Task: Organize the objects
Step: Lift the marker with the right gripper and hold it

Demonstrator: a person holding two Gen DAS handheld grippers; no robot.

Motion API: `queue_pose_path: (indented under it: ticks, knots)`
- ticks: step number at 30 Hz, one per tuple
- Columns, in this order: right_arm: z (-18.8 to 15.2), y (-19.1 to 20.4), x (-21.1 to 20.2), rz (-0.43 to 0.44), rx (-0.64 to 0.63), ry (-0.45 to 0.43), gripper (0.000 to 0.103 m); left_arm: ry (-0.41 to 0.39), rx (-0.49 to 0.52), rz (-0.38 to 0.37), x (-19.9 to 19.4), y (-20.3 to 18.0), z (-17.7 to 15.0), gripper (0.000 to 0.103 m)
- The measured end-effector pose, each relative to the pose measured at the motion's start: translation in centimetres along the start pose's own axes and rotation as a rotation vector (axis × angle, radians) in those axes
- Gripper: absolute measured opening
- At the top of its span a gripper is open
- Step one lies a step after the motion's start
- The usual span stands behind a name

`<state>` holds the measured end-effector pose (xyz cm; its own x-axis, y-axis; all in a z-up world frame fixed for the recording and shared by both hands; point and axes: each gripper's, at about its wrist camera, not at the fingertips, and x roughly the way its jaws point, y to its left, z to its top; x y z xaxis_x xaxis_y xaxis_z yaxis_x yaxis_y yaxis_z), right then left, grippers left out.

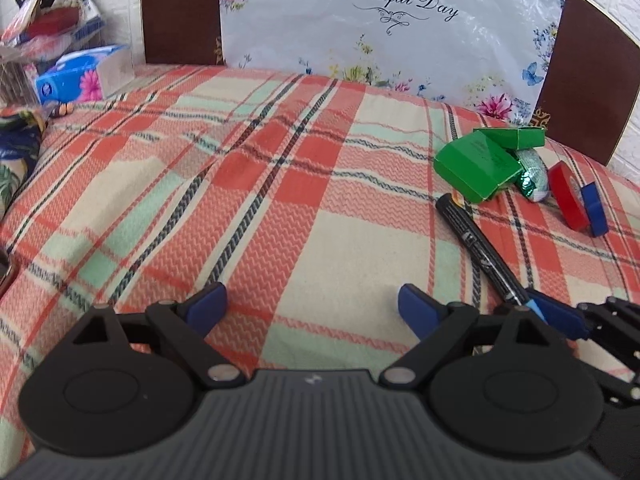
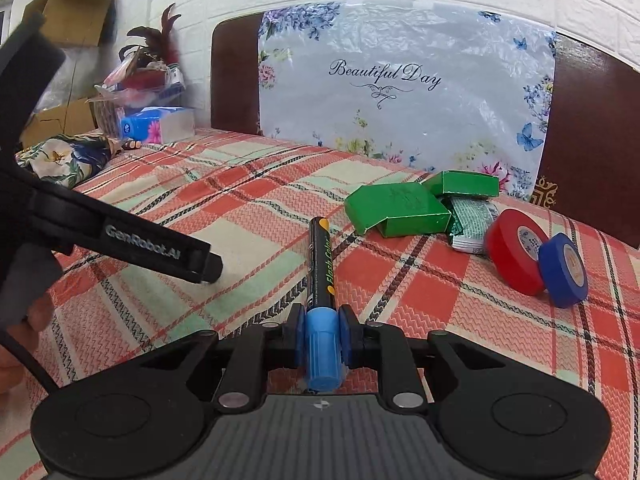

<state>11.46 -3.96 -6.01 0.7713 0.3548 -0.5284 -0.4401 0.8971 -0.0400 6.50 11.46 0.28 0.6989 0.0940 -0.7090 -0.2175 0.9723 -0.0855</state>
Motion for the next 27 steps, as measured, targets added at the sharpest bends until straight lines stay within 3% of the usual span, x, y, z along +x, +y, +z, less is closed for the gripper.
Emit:
queue_pose_path:
  ticks: [10,27]
  knots:
    - [0.0,0.2,0.0,-0.006,-0.007,0.000,0.018,0.053,-0.084,-0.089,-3.4,1.4,-2.1,0.094]
    - [0.0,0.6,0.0,-0.024,-0.026,0.000,0.018,0.063,-0.110,-0.068,-4.3,2.9,-2.8,0.092]
